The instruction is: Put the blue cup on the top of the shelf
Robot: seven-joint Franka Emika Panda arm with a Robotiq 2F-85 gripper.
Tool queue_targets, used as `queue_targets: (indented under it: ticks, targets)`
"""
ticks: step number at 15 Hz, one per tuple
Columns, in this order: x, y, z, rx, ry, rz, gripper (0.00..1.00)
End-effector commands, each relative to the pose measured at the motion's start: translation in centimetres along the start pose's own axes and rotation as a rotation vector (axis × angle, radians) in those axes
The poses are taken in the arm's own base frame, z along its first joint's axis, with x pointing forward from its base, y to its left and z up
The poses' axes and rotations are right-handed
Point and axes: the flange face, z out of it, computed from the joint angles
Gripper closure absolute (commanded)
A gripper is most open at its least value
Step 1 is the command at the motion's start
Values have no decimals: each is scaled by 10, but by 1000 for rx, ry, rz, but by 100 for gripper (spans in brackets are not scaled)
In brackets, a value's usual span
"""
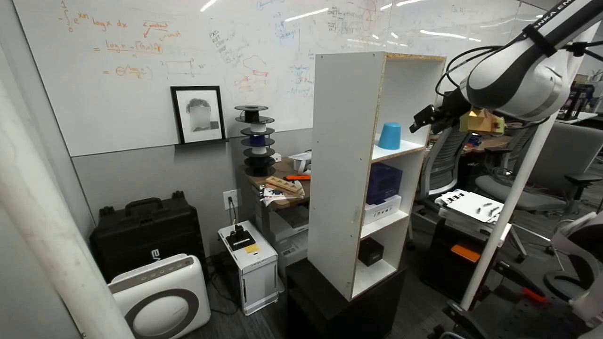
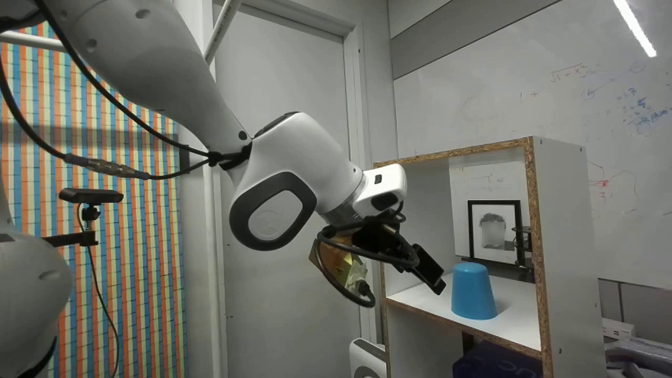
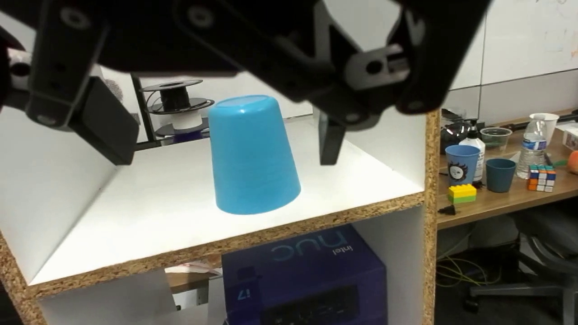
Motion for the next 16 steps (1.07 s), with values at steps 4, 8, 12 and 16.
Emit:
queue_targets:
  ticks: [4,8,12,16]
  targets:
    - [34,34,19,62,-119,64,0]
    - [56,50,33,73,-156,111,0]
    - [44,52,32,62,-161,121,0]
    - [40,53,33,62,-169,123,0]
